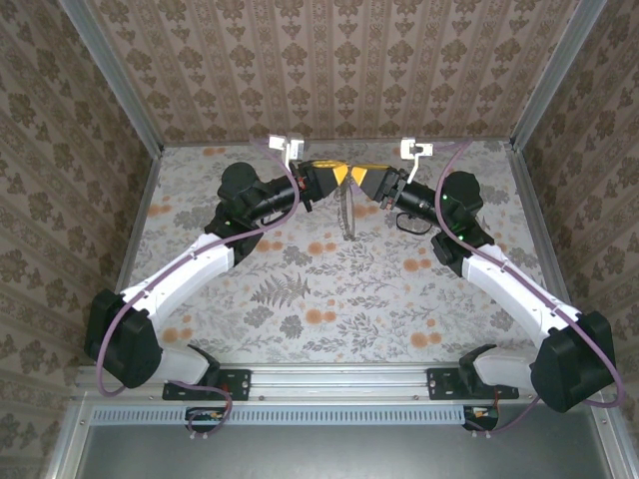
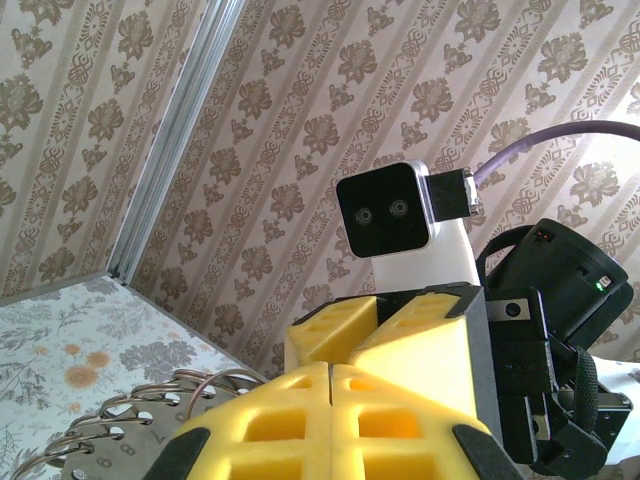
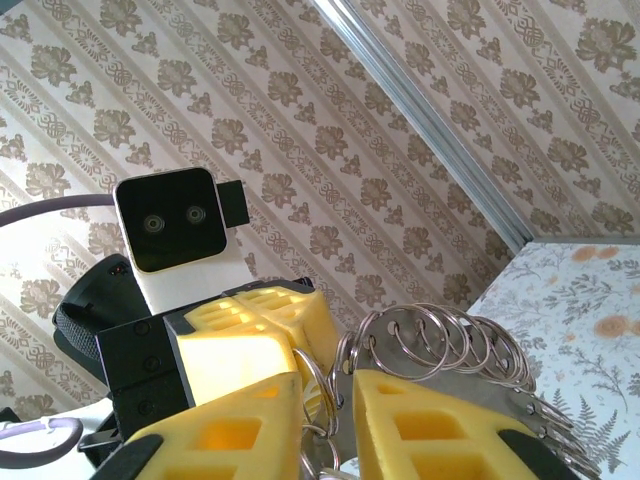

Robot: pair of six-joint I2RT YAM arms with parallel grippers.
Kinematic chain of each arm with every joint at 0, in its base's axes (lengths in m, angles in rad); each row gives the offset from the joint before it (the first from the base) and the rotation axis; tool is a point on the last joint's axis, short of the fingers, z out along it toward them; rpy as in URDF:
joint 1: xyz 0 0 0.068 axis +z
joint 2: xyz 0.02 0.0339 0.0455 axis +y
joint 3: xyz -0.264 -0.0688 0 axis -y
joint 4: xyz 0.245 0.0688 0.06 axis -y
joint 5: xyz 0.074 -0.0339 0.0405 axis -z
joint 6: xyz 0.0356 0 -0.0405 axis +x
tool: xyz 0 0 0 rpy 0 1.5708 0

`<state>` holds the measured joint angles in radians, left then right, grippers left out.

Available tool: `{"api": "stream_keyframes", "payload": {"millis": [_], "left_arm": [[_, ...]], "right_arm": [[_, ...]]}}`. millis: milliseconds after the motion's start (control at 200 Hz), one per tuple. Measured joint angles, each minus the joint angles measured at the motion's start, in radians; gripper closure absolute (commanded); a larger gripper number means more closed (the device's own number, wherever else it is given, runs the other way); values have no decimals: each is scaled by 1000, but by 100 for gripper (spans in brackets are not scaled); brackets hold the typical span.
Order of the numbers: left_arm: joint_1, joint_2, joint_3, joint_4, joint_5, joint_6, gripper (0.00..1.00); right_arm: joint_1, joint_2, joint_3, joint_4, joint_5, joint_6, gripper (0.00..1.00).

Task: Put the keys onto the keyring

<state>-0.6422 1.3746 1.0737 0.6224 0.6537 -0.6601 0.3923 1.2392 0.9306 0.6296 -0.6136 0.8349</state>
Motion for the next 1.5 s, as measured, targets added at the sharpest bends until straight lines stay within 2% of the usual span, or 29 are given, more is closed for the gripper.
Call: {"api": "stream_keyframes", "payload": {"millis": [95,400,570,780,805,940,1035,1155,1280,1500], "left_arm": [[0,0,0,0,0,0,100],[0,0,0,0,0,0,100],[0,0,0,0,-4,-2,100],[1,1,0,-5,-8,-2,100],[2,1,0,-8,-8,0,96],[14,-2,22,-95,-2,45,66],[32,-11,69,-218,8,113,55],[70,-32,156,-382,39,199,50],[113,-49,233,-502,103,276,50],[147,-5,365,-714,261,396,61]], "right_arm": [[2,0,0,0,0,-1,86],[8,6,6,0,-5,-1,82],[8,6,7,-1,-10,-7,100],[7,6,24,-37,-14,-47,100],[6,6,28,-48,-16,-55,100],[-7,6,78,-174,-46,-132,100],[-23,6,137,-301,-91,-217,100],[-43,7,225,-470,-150,-343,100],[-55,13,307,-642,-198,-481,100],[-68,63,414,-879,-269,-663,100]]}}
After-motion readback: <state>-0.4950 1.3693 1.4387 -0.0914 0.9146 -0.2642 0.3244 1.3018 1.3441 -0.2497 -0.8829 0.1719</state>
